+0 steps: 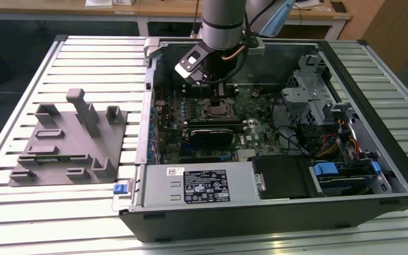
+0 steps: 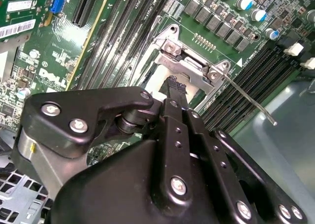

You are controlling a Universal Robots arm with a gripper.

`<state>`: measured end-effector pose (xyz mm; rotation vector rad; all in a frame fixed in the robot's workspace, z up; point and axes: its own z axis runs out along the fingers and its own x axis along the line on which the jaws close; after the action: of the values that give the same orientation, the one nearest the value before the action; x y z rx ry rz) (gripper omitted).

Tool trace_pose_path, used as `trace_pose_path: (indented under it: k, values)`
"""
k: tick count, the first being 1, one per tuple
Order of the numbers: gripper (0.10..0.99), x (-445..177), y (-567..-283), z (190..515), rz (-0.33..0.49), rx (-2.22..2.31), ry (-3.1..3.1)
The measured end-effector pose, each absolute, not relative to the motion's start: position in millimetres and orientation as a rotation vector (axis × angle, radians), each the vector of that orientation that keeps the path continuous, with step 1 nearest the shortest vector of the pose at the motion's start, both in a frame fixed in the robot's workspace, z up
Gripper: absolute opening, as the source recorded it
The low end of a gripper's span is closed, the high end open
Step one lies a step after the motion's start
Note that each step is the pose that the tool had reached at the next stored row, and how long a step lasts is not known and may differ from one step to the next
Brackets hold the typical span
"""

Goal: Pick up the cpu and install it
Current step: 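Close the cpu cover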

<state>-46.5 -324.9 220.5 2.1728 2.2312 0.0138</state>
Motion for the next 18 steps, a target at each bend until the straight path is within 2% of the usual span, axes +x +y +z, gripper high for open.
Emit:
trace_pose_path:
  k: [18]
  values:
    - [0.106,-57.1,-324.8,207.2,0.014,2.173,2.231]
